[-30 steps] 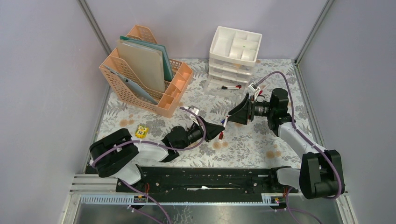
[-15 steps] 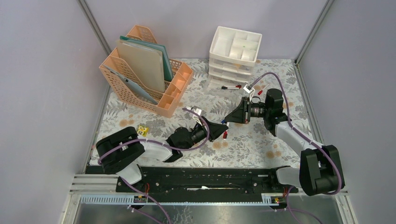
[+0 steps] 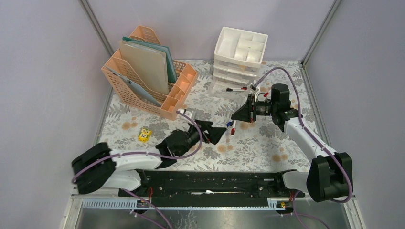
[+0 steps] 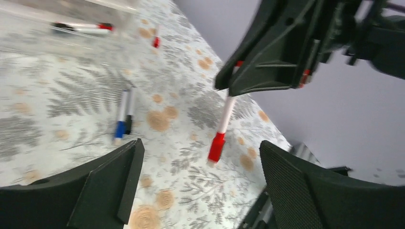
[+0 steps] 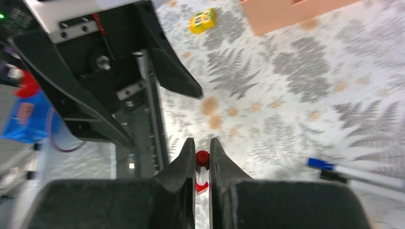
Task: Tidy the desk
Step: Pick up the stationery from the center of the board, then place the stationery in the drawer.
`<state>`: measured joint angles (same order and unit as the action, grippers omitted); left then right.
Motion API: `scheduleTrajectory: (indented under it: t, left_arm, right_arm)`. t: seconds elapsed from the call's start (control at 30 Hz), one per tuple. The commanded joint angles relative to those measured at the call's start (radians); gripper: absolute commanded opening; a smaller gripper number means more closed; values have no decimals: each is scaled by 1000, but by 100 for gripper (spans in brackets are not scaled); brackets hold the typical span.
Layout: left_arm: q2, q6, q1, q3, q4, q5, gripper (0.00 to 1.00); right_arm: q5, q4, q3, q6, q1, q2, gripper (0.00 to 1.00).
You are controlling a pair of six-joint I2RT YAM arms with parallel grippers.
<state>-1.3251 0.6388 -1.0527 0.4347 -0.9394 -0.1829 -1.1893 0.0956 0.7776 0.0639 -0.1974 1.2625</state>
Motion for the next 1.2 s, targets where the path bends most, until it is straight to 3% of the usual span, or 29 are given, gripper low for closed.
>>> scheduleTrajectory:
  t: [0.0, 0.17, 0.27, 0.5, 0.9, 1.07, 1.17]
  left_arm:
    - [153, -240, 3, 5, 374, -260, 99]
    - [152, -369, 52, -9, 515, -415, 99]
    - [117, -377, 73, -68, 449, -488, 99]
    - [137, -381, 79, -115, 385, -484, 99]
    - [194, -378, 79, -174, 336, -485, 99]
    - [211, -377, 79, -189, 326, -487, 99]
    - [228, -375, 79, -203, 318, -490, 99]
  right_arm:
    - [182, -272, 122, -355, -6, -62, 0]
    - [347, -302, 211, -603, -7, -63, 0]
    - [449, -301, 284, -718, -7, -3, 0]
    - [653, -299, 459, -929, -17, 196, 0]
    - [863, -209, 710, -977, -89, 516, 2]
    - [929, -186, 776, -976, -115, 620, 12]
    - [987, -176, 804, -961, -120, 667, 24]
